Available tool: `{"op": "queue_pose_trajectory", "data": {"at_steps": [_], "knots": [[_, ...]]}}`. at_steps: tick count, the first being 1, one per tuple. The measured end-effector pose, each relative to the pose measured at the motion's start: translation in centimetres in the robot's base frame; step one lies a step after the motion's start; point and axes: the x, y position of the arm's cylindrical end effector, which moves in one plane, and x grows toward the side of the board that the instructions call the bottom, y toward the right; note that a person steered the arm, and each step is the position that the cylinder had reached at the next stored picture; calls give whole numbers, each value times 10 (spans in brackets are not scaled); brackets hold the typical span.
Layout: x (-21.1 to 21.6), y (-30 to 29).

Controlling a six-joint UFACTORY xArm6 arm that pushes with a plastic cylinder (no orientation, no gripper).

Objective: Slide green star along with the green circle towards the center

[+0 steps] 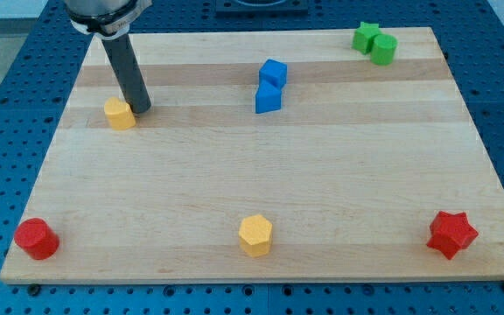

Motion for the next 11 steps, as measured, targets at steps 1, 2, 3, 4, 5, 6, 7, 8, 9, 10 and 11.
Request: {"op": "queue_pose_trajectory", "data": {"at_steps": [1,2,3,4,5,6,7,8,9,10,11], "knots": [[0,24],[0,60],[0,60],[-40,65],[-89,103],[-125,174],[-166,257],[-175,289],[-175,298],[-175,334],[-175,343]]}}
